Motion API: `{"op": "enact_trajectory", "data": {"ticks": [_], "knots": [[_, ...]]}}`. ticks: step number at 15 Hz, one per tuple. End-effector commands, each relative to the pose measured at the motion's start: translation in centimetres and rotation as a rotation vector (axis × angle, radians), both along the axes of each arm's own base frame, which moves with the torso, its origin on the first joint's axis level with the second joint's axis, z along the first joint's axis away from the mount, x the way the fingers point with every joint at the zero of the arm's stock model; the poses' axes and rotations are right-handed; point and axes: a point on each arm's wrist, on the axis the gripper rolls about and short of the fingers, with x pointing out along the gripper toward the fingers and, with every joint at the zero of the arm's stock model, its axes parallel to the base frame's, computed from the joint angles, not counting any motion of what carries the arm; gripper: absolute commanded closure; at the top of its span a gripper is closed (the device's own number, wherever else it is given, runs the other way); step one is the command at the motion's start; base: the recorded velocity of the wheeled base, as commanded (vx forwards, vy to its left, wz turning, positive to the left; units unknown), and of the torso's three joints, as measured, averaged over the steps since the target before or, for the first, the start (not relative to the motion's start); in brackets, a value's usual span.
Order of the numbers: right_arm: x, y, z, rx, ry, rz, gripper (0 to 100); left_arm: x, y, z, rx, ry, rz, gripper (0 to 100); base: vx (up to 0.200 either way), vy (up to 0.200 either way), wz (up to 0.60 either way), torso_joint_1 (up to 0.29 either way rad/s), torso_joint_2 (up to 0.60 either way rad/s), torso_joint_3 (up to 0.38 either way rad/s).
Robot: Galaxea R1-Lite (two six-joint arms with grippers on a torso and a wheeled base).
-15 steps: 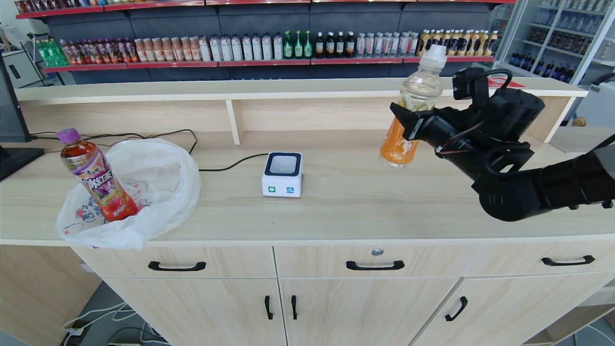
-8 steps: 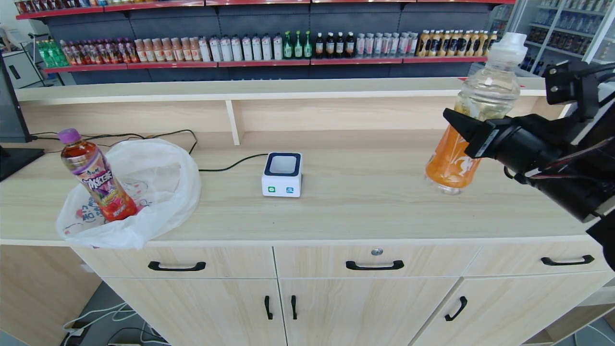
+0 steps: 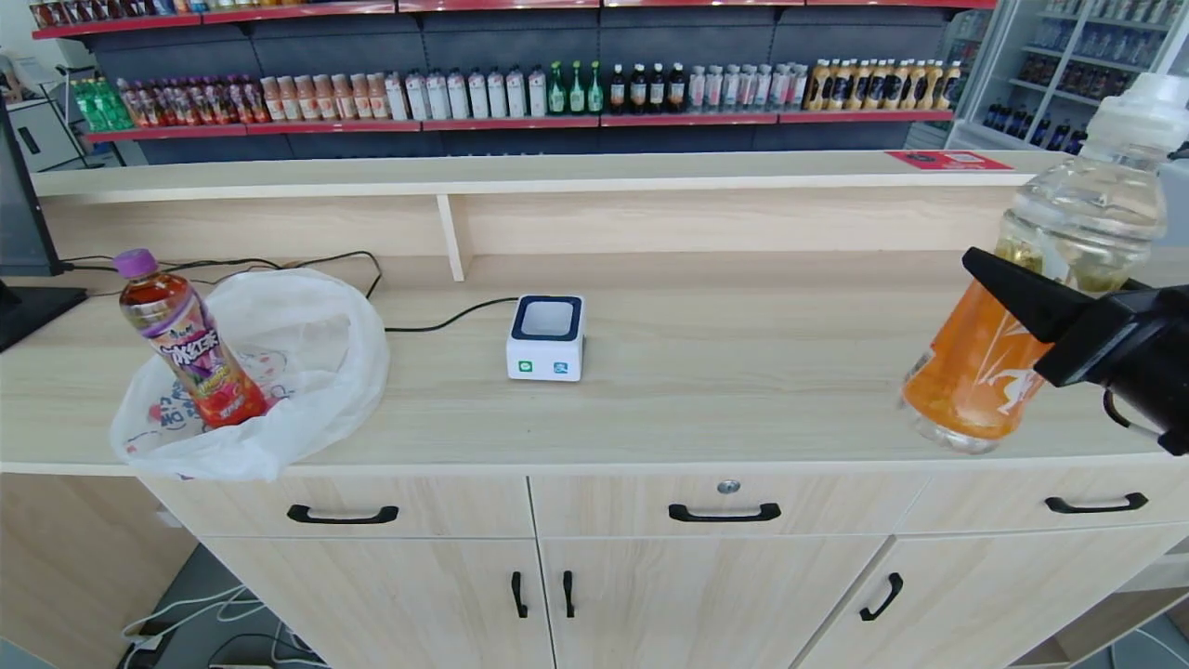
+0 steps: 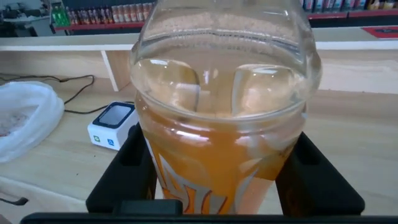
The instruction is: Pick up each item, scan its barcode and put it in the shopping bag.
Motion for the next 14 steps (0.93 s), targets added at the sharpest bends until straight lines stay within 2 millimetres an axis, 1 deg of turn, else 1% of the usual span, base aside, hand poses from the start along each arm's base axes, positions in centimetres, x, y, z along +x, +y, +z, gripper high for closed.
{"op": "enact_trajectory", "data": {"ticks": [1, 2, 4, 6, 7, 8, 9, 10, 11, 12, 14], "knots": [[-4.3, 0.1, -1.5, 0.064, 0.019, 0.116, 100, 0.0, 0.0, 0.0, 0.000, 0.001, 0.000, 100, 0.000, 0.000, 0.00, 0.000, 0.00, 0.000], [-5.5, 0.3, -1.9, 0.072, 0.022, 0.175, 100, 0.0, 0.0, 0.0, 0.000, 0.001, 0.000, 100, 0.000, 0.000, 0.00, 0.000, 0.00, 0.000], [-6.6, 1.2, -2.4, 0.092, 0.045, 0.272, 100, 0.0, 0.0, 0.0, 0.000, 0.001, 0.000, 100, 0.000, 0.000, 0.00, 0.000, 0.00, 0.000], [-6.8, 1.8, -2.7, 0.167, 0.103, 0.338, 100, 0.0, 0.0, 0.0, 0.000, 0.001, 0.000, 100, 0.000, 0.000, 0.00, 0.000, 0.00, 0.000], [-6.9, 2.3, -3.5, 0.193, 0.160, 0.381, 100, 0.0, 0.0, 0.0, 0.000, 0.000, 0.000, 100, 0.000, 0.000, 0.00, 0.000, 0.00, 0.000], [-6.9, 3.4, -3.1, 0.289, 0.217, 0.473, 100, 0.0, 0.0, 0.0, 0.000, 0.001, 0.000, 100, 0.000, 0.000, 0.00, 0.000, 0.00, 0.000], [-6.3, 4.1, -2.3, 0.386, 0.255, 0.505, 100, 0.0, 0.0, 0.0, 0.000, 0.001, 0.000, 100, 0.000, 0.000, 0.00, 0.000, 0.00, 0.000], [-5.2, 4.8, -1.5, 0.468, 0.282, 0.530, 100, 0.0, 0.0, 0.0, 0.000, 0.001, 0.000, 100, 0.000, 0.000, 0.00, 0.000, 0.00, 0.000], [-4.2, 5.5, -0.4, 0.564, 0.274, 0.571, 100, 0.0, 0.0, 0.0, 0.000, 0.001, 0.000, 100, 0.000, 0.000, 0.00, 0.000, 0.00, 0.000], [-3.8, 6.0, 0.5, 0.616, 0.243, 0.646, 100, 0.0, 0.0, 0.0, 0.000, 0.001, 0.000, 100, 0.000, 0.000, 0.00, 0.000, 0.00, 0.000], [-3.3, 6.6, 0.6, 0.628, 0.220, 0.743, 100, 0.0, 0.0, 0.0, 0.000, 0.001, 0.000, 100, 0.000, 0.000, 0.00, 0.000, 0.00, 0.000]]}}
